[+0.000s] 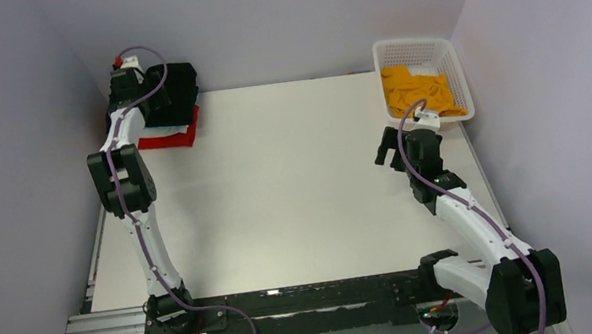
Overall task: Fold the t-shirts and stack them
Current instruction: Put the neatly folded tshirt into the corner of the board with the left arm
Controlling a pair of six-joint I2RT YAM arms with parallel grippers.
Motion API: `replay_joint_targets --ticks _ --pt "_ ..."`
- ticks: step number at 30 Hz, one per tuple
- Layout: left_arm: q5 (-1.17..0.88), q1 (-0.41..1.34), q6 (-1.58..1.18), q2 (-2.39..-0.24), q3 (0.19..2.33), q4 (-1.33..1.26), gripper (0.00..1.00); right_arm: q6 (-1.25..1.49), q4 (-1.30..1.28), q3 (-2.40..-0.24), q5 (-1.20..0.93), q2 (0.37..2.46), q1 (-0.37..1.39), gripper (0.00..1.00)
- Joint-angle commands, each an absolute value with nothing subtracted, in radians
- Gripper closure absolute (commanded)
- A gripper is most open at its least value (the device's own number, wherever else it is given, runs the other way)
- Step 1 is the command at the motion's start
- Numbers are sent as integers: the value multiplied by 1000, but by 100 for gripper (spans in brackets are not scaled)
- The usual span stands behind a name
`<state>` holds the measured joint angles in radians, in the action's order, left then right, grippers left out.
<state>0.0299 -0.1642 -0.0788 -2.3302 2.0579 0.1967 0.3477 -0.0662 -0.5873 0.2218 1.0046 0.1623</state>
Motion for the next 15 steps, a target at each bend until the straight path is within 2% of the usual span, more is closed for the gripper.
replay_joint_targets --ticks 1,6,15 --pt "-28 -191 -130 -2334 2012 196 1 352 -25 -599 205 1015 160 0" --pt "-151 -193 -53 -2371 2031 347 0 351 -23 -594 204 1005 160 0" --pt "-131 -193 -58 -2269 1872 385 1 351 -16 -585 195 983 160 0"
